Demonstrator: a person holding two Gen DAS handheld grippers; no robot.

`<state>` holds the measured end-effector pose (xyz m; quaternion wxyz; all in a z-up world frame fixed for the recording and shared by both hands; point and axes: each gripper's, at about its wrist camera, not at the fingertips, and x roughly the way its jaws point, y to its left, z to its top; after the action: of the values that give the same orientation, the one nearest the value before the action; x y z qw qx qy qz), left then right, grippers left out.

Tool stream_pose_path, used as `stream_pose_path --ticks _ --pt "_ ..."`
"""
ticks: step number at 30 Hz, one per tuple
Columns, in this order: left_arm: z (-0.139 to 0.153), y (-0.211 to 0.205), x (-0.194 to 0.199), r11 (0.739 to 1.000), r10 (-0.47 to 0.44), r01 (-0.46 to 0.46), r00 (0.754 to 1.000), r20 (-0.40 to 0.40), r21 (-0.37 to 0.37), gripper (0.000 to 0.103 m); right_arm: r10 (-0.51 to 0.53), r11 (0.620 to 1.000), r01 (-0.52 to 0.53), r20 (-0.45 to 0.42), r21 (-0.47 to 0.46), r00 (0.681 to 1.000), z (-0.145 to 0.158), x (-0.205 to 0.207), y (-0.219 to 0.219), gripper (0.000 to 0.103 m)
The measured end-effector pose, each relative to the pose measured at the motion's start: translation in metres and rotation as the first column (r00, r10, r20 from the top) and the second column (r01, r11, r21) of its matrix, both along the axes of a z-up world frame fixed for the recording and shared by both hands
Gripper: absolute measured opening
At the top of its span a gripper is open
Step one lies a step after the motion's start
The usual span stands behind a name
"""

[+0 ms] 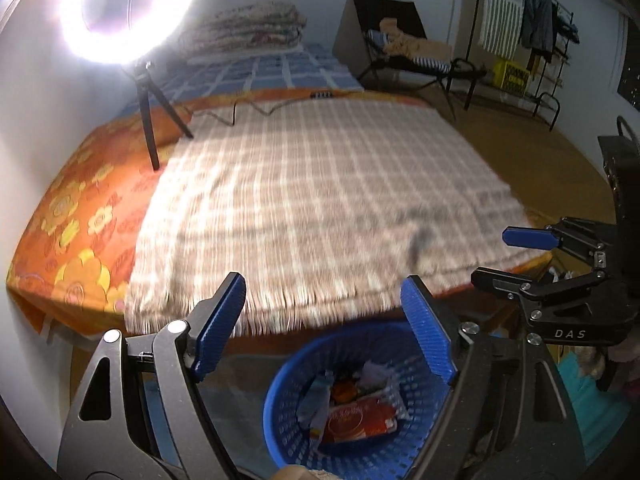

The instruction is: Collect trash

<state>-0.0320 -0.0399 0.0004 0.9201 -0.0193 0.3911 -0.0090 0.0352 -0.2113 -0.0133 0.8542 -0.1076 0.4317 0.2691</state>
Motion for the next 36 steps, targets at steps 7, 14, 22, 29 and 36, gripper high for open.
stream_pose_path --ticks 7,14,22,29,36 --pt "0.032 0.004 0.016 1.000 0.020 -0.020 0.997 0.074 -0.005 0.092 -0.027 0.996 0.018 0.094 0.090 0.995 0.028 0.016 -0.003 0.079" --pt "0.052 0.008 0.033 0.997 0.071 -0.074 0.992 0.108 0.017 0.100 -0.057 0.991 0.035 0.172 0.128 0.983 0.045 0.028 -0.003 0.080" --pt "0.046 0.011 0.039 0.996 0.086 -0.090 0.989 0.117 0.024 0.101 -0.094 0.985 0.069 0.155 0.159 0.983 0.038 0.042 -0.009 0.080" --pt "0.031 0.016 0.050 0.993 0.112 -0.115 0.990 0.083 0.035 0.101 -0.091 0.985 0.072 0.125 0.155 0.988 0.031 0.047 -0.007 0.080" --pt "0.029 0.014 0.051 0.992 0.113 -0.117 0.990 0.081 0.049 0.101 -0.083 0.987 0.066 0.113 0.147 0.990 0.027 0.046 -0.003 0.080"
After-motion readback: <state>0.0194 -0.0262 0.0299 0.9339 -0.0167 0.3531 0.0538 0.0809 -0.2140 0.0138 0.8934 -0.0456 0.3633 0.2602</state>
